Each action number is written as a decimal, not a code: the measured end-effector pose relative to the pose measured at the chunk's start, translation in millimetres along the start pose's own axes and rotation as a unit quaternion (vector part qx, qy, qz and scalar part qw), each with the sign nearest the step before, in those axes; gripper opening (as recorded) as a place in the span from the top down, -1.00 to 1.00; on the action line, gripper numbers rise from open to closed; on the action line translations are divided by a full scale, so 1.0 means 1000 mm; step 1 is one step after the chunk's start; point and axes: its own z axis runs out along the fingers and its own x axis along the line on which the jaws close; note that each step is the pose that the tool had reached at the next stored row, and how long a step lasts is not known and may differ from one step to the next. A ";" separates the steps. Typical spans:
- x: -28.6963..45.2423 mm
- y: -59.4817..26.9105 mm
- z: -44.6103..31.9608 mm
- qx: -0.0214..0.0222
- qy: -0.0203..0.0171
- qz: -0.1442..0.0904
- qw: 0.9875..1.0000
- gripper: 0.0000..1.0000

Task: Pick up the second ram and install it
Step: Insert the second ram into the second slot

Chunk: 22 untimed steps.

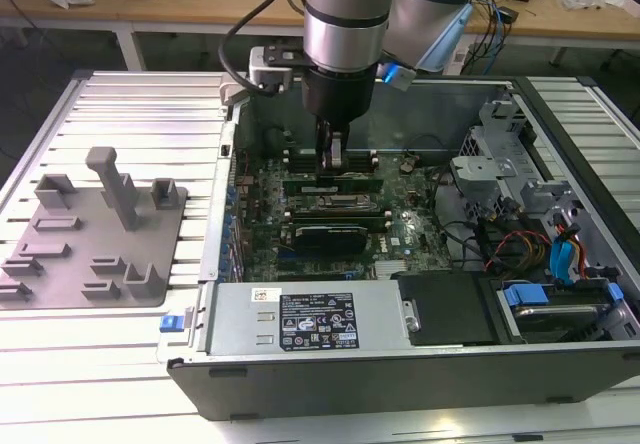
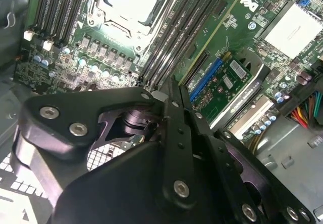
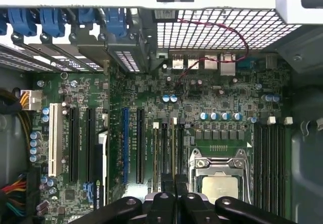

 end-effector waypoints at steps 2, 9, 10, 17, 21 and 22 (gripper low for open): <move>0.0000 -0.0002 0.0054 0.000 0.000 -0.001 1.000 0.81; -0.0001 -0.0043 0.0166 0.000 -0.002 -0.002 1.000 0.81; -0.0001 -0.0068 0.0180 0.000 -0.002 -0.002 1.000 0.81; -0.0001 -0.0122 0.0265 0.000 -0.006 0.003 1.000 0.81; -0.0001 -0.0122 0.0280 0.000 -0.006 0.003 1.000 0.81; -0.0001 -0.0123 0.0301 0.000 -0.006 0.003 1.000 0.81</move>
